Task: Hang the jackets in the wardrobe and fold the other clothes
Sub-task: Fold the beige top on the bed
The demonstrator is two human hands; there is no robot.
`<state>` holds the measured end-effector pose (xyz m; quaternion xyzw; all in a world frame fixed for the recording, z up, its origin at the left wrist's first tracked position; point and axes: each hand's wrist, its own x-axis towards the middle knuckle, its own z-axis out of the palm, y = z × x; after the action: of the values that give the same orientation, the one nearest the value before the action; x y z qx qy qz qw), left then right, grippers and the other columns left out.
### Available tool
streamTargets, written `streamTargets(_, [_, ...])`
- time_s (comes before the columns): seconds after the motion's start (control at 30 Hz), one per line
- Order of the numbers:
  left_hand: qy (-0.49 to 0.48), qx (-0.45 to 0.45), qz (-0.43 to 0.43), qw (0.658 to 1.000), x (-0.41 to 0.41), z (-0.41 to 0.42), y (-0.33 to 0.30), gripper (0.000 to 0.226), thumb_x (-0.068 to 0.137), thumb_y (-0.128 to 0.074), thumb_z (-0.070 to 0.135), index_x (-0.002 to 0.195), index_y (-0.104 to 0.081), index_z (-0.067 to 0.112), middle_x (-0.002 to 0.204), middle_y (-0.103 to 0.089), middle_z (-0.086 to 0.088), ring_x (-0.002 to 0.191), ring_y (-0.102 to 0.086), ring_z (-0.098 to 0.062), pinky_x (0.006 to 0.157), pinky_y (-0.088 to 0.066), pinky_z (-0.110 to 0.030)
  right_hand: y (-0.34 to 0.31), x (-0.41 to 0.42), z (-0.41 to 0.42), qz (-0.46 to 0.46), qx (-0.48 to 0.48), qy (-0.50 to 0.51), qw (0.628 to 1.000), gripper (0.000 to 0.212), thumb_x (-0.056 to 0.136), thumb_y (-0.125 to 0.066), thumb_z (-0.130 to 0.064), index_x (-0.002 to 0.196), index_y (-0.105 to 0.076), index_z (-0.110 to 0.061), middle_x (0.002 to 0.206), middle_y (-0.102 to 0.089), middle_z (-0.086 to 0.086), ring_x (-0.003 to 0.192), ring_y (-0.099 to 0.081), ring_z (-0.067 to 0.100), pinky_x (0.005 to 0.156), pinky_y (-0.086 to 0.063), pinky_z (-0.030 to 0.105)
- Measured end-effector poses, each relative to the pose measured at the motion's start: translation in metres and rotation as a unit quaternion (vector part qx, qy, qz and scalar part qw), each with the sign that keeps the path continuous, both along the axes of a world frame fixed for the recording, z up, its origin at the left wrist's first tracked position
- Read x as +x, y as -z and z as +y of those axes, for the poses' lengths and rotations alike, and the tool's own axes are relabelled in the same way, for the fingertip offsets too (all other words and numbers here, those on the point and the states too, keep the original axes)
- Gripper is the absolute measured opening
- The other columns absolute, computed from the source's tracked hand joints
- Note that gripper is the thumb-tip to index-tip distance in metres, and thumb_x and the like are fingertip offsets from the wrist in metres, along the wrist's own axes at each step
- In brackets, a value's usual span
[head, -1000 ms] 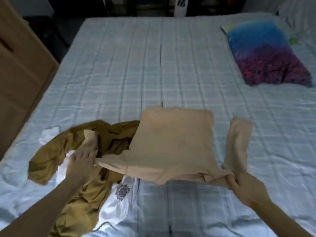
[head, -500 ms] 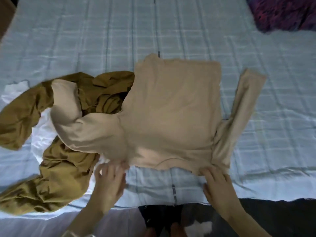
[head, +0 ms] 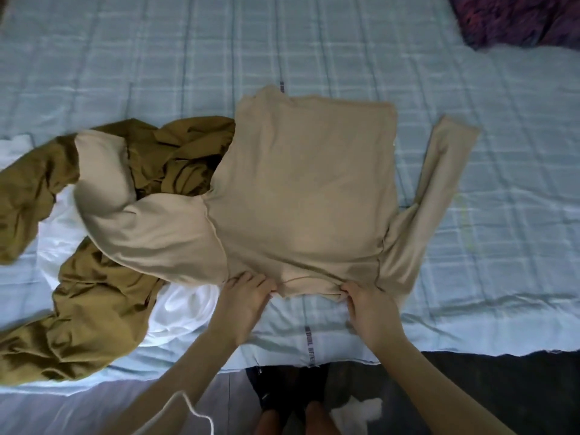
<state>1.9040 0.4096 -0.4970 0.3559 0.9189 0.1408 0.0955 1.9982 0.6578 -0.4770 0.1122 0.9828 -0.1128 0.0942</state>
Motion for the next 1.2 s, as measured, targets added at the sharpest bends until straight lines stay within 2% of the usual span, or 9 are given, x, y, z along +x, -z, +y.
streamTargets(0.1, [0.019, -0.034, -0.017, 0.999, 0.019, -0.016, -0.005, 0.012, 0.079, -0.070, 0.020, 0.083, -0.063, 0.030, 0.077, -0.059, 0.013, 0.072, -0.058, -0.018, 0.066, -0.043, -0.032, -0.004, 0.004, -0.006, 0.034, 0.001, -0.030, 0.999, 0.005, 0.071, -0.063, -0.017, 0.069, -0.064, -0.022, 0.051, -0.056, -0.005, 0.039, -0.051, 0.017, 0.043, -0.025, 0.019])
streamTargets(0.33, [0.015, -0.066, -0.030, 0.997, 0.038, -0.037, -0.016, 0.027, 0.069, -0.078, 0.011, 0.081, -0.064, 0.031, 0.075, -0.059, 0.014, 0.071, -0.060, -0.014, 0.062, -0.041, -0.027, 0.007, 0.045, -0.011, 0.028, -0.082, -0.008, 0.996, 0.025, 0.083, -0.044, -0.027, 0.076, -0.068, -0.023, 0.064, -0.062, -0.006, 0.060, -0.058, 0.017, 0.046, -0.044, 0.030])
streamTargets(0.5, [0.076, -0.172, -0.073, 0.979, 0.032, -0.023, -0.018, 0.037, 0.087, -0.036, 0.045, 0.082, -0.070, 0.032, 0.076, -0.063, 0.012, 0.075, -0.065, -0.015, 0.057, -0.044, -0.029, 0.007, 0.074, -0.017, -0.015, -0.145, 0.018, 0.989, 0.041, 0.093, -0.045, -0.036, 0.126, -0.062, -0.020, 0.123, -0.061, -0.006, 0.105, -0.060, 0.017, 0.081, -0.053, 0.029])
streamTargets(0.6, [0.086, -0.199, -0.071, 0.974, 0.015, 0.012, -0.028, 0.046, 0.094, -0.030, 0.048, 0.088, -0.069, 0.023, 0.086, -0.065, 0.005, 0.086, -0.064, -0.021, 0.068, -0.046, -0.033, 0.010, 0.091, -0.018, -0.086, -0.231, 0.045, 0.968, 0.055, 0.099, -0.040, -0.040, 0.150, -0.029, -0.023, 0.153, -0.030, -0.009, 0.138, -0.031, 0.009, 0.110, -0.027, 0.017])
streamTargets(0.7, [0.142, -0.139, 0.028, 0.980, 0.003, 0.063, -0.036, 0.031, 0.085, -0.041, 0.040, 0.073, -0.062, 0.021, 0.078, -0.058, 0.001, 0.075, -0.059, -0.025, 0.055, -0.044, -0.033, 0.006, 0.086, -0.013, -0.078, -0.254, 0.034, 0.963, 0.049, 0.099, -0.038, -0.033, 0.147, -0.028, -0.026, 0.151, -0.032, -0.009, 0.133, -0.036, 0.010, 0.107, -0.031, 0.017])
streamTargets(0.8, [0.154, -0.083, 0.031, 0.984, -0.003, 0.124, -0.034, 0.026, 0.084, -0.058, 0.034, 0.106, -0.059, 0.021, 0.116, -0.056, -0.004, 0.102, -0.055, -0.030, 0.075, -0.047, -0.041, -0.001, 0.068, -0.001, -0.088, -0.254, 0.056, 0.961, 0.035, 0.099, -0.035, -0.030, 0.134, -0.040, -0.032, 0.127, -0.052, -0.008, 0.104, -0.055, 0.015, 0.087, -0.048, 0.034])
streamTargets(0.9, [0.111, -0.123, -0.075, 0.983, -0.018, 0.184, -0.026, 0.069, 0.090, -0.059, 0.040, 0.148, -0.026, 0.025, 0.159, -0.012, -0.006, 0.144, -0.015, -0.037, 0.112, -0.023, -0.054, -0.007, 0.051, 0.017, -0.037, -0.273, 0.060, 0.959, 0.025, 0.097, -0.036, -0.028, 0.116, -0.052, -0.029, 0.106, -0.058, -0.010, 0.088, -0.052, 0.007, 0.079, -0.046, 0.032])
streamTargets(1.03, [-0.017, -0.143, -0.247, 0.958, -0.026, 0.228, 0.008, 0.108, 0.075, -0.064, 0.067, 0.153, 0.005, 0.038, 0.160, 0.022, -0.006, 0.145, 0.019, -0.040, 0.110, -0.008, -0.070, -0.012, 0.022, 0.071, 0.068, -0.263, 0.164, 0.948, 0.015, 0.094, -0.052, -0.020, 0.105, -0.060, -0.025, 0.104, -0.056, -0.015, 0.087, -0.051, 0.001, 0.076, -0.046, 0.025])
streamTargets(1.2, [-0.063, -0.198, -0.214, 0.954, -0.005, 0.240, 0.029, 0.128, 0.057, -0.056, 0.088, 0.148, 0.022, 0.043, 0.151, 0.042, -0.008, 0.136, 0.039, -0.039, 0.103, 0.010, -0.074, -0.006, -0.033, 0.169, 0.089, -0.221, 0.283, 0.929, 0.037, 0.090, -0.059, -0.015, 0.126, -0.052, -0.016, 0.122, -0.050, 0.004, 0.110, -0.051, 0.019, 0.084, -0.037, 0.023])
